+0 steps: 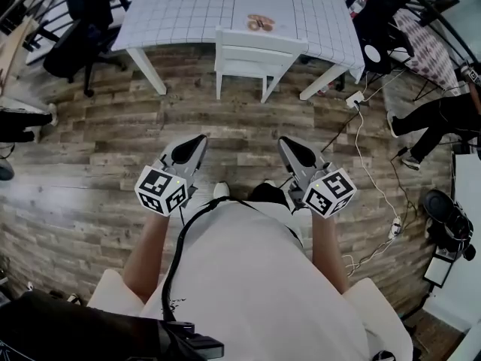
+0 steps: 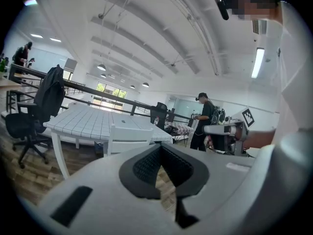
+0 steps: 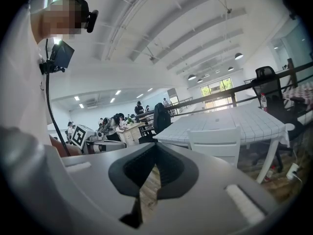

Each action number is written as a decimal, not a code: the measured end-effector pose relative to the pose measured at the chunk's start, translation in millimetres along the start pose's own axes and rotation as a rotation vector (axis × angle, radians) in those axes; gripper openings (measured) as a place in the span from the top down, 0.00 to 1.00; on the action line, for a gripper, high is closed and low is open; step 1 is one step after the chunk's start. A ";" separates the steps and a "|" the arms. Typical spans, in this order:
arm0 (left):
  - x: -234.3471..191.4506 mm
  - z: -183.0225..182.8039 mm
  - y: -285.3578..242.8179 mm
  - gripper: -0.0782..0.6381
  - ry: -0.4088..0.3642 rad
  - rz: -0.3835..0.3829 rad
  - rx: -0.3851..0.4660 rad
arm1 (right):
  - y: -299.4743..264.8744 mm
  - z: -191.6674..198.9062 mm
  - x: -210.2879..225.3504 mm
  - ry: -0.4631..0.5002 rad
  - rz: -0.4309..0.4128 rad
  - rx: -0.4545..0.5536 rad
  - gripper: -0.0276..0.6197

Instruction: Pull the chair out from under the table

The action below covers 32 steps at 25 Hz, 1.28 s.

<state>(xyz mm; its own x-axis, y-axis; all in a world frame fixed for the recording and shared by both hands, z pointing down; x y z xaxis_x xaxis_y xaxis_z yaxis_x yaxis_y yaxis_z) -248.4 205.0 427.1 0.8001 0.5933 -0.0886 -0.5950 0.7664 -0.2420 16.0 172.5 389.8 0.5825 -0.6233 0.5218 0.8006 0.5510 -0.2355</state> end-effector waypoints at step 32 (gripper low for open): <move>-42.3 -36.3 -132.7 0.88 -0.017 -0.077 -0.050 | -59.2 -97.1 130.9 -0.011 -0.086 0.005 0.95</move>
<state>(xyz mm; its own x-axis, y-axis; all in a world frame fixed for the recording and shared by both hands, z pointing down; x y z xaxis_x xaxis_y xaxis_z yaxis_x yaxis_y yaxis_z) -200.5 69.3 427.9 0.8418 0.5374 -0.0510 -0.5267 0.7970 -0.2956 58.5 4.4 392.4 0.5101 -0.6620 0.5492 0.8467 0.4988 -0.1852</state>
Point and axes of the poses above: the fingertips, and each gripper's own axes: y backward along the fingers, x to its right, z out of its underside, the point moved 7 cm from there along y, backward along the fingers, and after that the axes turned 14 degrees about -y, right-handed, at the moved point
